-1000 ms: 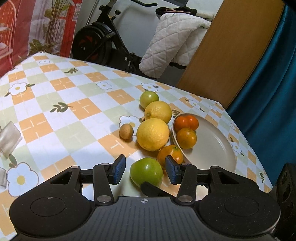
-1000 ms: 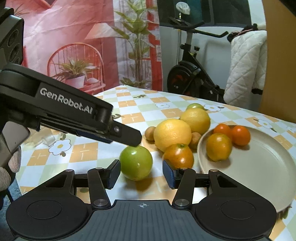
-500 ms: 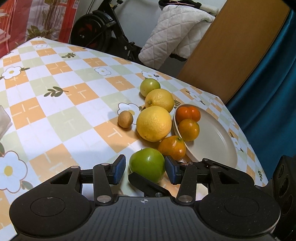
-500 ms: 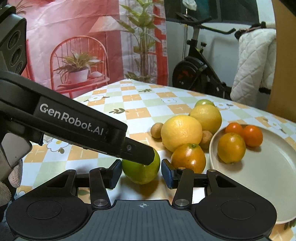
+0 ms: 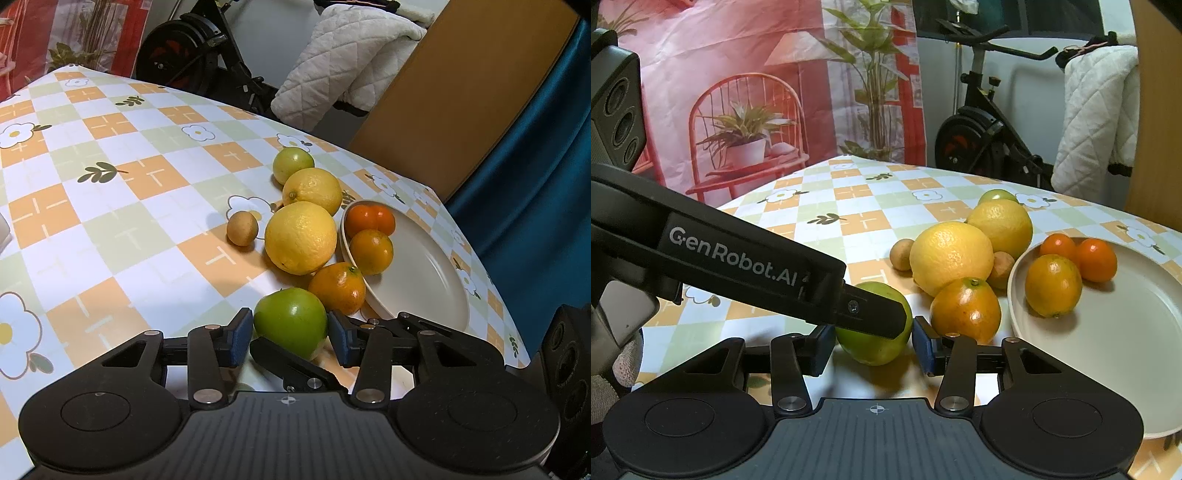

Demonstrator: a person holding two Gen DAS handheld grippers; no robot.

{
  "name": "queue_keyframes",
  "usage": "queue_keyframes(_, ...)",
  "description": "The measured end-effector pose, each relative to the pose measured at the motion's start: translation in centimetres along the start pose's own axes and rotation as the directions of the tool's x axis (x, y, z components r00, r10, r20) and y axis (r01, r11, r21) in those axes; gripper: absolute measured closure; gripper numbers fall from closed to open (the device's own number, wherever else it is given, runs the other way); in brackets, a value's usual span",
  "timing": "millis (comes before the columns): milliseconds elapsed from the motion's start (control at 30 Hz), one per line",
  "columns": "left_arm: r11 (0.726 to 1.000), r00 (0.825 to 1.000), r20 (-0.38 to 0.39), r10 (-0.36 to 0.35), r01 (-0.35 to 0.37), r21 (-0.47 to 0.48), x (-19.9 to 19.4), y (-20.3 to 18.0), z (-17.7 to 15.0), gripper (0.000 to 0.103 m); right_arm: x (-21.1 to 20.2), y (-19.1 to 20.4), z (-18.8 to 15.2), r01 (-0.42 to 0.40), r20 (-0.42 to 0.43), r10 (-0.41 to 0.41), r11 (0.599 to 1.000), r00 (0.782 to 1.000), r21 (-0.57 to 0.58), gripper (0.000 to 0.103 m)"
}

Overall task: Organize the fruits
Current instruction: 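Close the left gripper on the green fruit and lift it, then lower the green fruit onto the plate and open the left gripper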

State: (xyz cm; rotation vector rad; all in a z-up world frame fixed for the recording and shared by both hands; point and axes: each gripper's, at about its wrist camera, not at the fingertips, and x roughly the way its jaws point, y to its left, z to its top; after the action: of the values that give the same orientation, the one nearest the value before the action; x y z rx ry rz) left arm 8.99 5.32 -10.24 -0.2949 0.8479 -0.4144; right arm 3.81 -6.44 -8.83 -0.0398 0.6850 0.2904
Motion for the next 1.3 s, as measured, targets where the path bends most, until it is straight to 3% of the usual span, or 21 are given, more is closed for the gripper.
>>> queue_keyframes(667, 1.000, 1.000, 0.004, 0.019, -0.019, 0.018, -0.2, -0.4, -0.1, 0.056, -0.2, -0.4, 0.1, -0.014, 0.002, 0.014, 1.000, 1.000, 0.008, 0.062)
queue_keyframes(967, 0.997, 0.998, 0.034, 0.051, -0.053, 0.064, -1.5, -2.1, 0.0, 0.056, -2.0, -0.2, -0.5, -0.024, 0.086, 0.024, 1.000, 0.996, -0.006, 0.062)
queue_keyframes(1300, 0.979, 0.994, 0.046, 0.098, -0.104, 0.172, -1.8, -5.9, 0.8, 0.056, -4.2, -2.7, -1.0, -0.058, 0.176, 0.043, 0.995, 0.983, 0.076, 0.062)
